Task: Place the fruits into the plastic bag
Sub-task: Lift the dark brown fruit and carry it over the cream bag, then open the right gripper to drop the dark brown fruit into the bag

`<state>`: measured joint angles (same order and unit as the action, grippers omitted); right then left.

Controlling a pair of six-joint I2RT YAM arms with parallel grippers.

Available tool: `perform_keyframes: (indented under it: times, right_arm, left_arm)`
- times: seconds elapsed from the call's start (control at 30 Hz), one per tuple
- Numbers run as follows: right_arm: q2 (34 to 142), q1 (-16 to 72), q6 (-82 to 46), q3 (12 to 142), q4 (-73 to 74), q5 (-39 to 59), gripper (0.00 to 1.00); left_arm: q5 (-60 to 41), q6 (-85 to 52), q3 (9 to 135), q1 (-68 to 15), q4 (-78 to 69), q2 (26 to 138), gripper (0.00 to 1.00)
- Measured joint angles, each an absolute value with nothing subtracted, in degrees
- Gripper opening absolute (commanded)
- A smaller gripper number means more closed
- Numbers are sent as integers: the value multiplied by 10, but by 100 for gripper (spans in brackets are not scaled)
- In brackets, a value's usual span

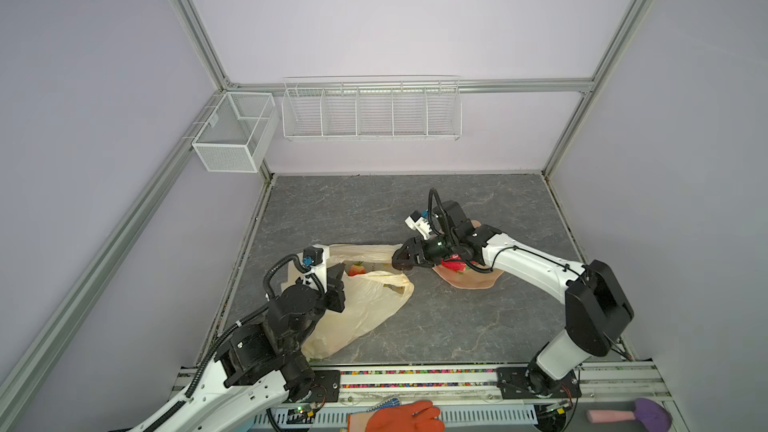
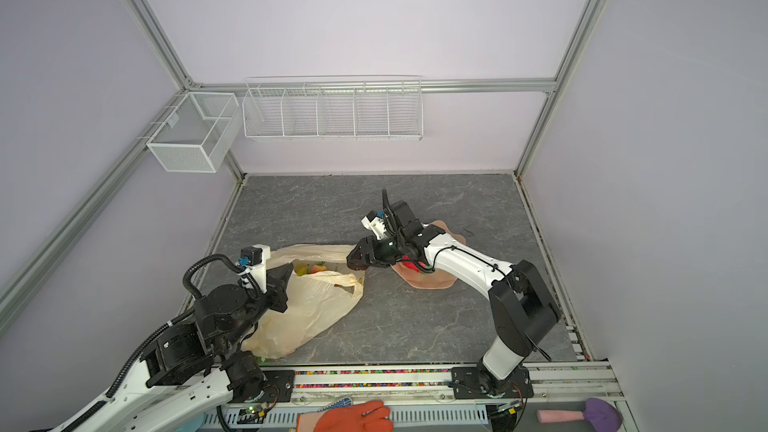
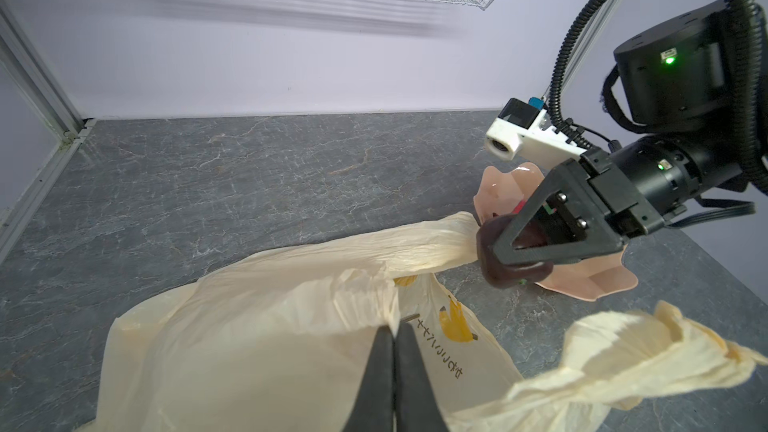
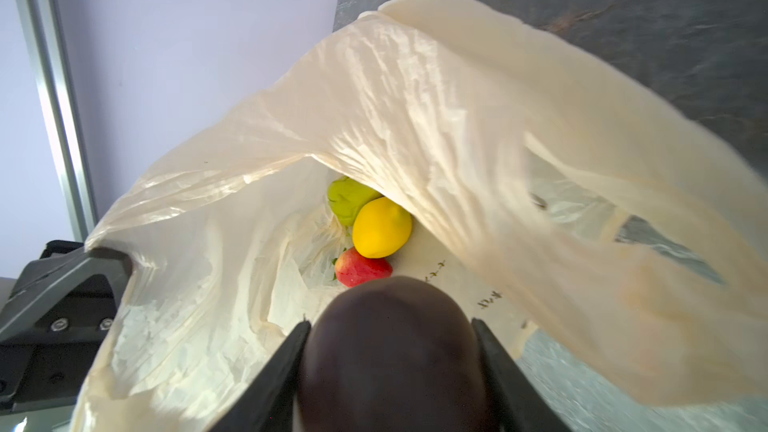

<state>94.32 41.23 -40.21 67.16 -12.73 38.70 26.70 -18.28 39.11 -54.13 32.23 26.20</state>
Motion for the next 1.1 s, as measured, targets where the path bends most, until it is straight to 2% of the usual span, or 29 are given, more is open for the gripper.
perform_keyframes:
  times: [0.23,0.47,0.57,0.63,0.7,0.73,0.83,1.1]
  right_arm:
    - [985,475,-447,672,-64,410,40]
    - [1061,533,-485,698,-29,453,51]
    - [1086,554,-501,714,-15,470,64]
    - [1096,562,-509,721,-4,481,77]
    - [1098,565,-522,721,6,490,96]
    - [1098,564,-523,721,10,494,98]
    - [1098,559,-529,721,17,503,88]
    - [1043,509,-486,714,-80,496,88]
  left_arm:
    - [265,-181,391,-541,309,275,0]
    - [265,-175,391,-541,297,290,0]
    - [265,-173,391,-541,293,293,0]
    - [265,-173,391,-541,291,295,0]
    - [265,-173,391,-541,290,295,0]
    - [265,-173,391,-541,290,295,0]
    - [265,-173,391,-541,290,295,0]
    - [268,-173,391,-541,290,286,0]
